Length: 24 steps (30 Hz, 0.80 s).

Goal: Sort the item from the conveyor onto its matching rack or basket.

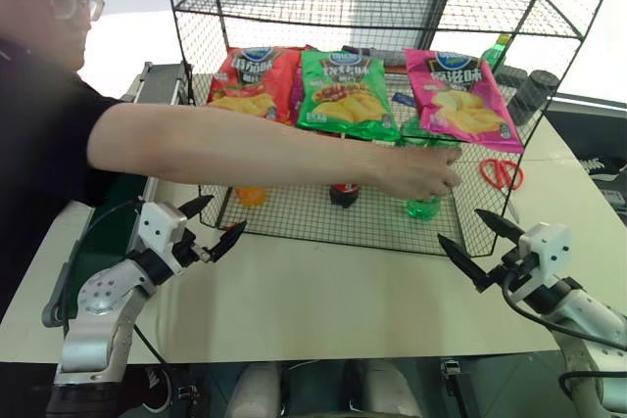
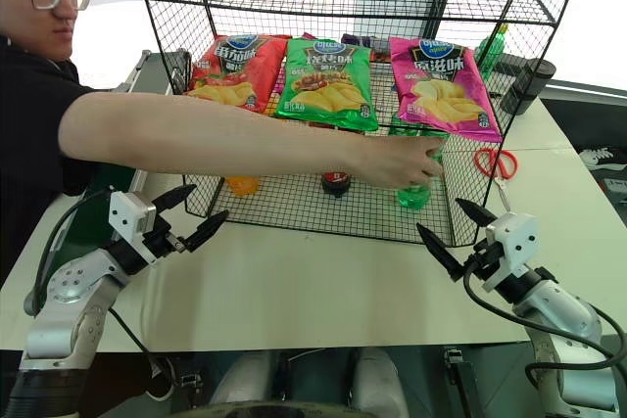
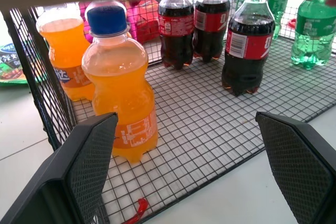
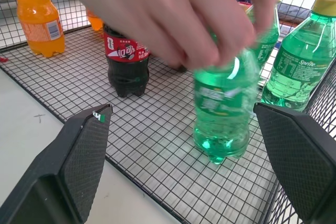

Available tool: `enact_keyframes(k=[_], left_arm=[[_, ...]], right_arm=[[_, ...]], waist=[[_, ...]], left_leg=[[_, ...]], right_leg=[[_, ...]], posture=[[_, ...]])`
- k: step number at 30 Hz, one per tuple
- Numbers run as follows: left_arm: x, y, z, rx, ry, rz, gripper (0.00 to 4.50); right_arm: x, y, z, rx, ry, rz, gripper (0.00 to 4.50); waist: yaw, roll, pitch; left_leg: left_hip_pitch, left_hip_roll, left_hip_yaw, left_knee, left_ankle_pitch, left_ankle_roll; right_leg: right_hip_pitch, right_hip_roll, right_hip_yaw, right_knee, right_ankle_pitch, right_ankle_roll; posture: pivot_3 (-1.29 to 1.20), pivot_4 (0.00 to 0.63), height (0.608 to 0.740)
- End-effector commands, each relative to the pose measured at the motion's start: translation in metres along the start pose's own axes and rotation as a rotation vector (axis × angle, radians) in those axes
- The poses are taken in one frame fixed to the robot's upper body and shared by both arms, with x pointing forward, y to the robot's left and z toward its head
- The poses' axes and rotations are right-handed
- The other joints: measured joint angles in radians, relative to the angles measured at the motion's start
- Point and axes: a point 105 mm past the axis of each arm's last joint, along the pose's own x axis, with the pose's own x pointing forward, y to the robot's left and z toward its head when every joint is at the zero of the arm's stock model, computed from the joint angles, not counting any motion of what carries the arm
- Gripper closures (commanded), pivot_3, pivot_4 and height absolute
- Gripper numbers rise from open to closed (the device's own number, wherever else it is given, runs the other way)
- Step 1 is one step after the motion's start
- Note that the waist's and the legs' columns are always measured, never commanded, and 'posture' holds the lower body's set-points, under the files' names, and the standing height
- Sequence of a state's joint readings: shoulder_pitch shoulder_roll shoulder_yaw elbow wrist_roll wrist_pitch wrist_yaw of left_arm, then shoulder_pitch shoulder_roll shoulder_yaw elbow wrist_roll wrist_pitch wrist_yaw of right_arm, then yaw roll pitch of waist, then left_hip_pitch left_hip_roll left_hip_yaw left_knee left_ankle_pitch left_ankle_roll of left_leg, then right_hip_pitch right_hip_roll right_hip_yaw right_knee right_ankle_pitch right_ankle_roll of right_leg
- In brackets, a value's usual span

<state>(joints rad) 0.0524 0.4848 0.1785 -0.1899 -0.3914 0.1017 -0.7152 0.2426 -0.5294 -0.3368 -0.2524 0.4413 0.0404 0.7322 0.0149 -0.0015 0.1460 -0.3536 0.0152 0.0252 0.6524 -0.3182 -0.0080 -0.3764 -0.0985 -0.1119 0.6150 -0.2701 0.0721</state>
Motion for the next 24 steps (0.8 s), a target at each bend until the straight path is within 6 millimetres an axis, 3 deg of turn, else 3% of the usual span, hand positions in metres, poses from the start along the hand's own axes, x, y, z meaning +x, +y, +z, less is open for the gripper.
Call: enact_keyframes(k=[1,24], left_arm=[[0.0024,0.0016,0.0077,0.025,-0.032,0.005,0.00],[0.0086,0.0014,0.0114,0.015,-0.050,0.007,0.00]], right_arm=[[0.0046,0.0023,0.0152,-0.032,-0.047,0.013,0.01],[0.0135,0.0117,0.0235,-0.034,-0.061,0.038,0.01]], waist=[[0.000,0.000,0.000],[0.000,0.000,0.000]], left_leg=[[0.000,0.000,0.000,0.000,0.000,0.000],[0.000,0.000,0.000,0.000,0.000,0.000]], right_leg=[[0.000,0.000,0.000,0.000,0.000,0.000],[0.000,0.000,0.000,0.000,0.000,0.000]], posture=[[0.00,0.150,0.724],[0.00,0.150,0.724]])
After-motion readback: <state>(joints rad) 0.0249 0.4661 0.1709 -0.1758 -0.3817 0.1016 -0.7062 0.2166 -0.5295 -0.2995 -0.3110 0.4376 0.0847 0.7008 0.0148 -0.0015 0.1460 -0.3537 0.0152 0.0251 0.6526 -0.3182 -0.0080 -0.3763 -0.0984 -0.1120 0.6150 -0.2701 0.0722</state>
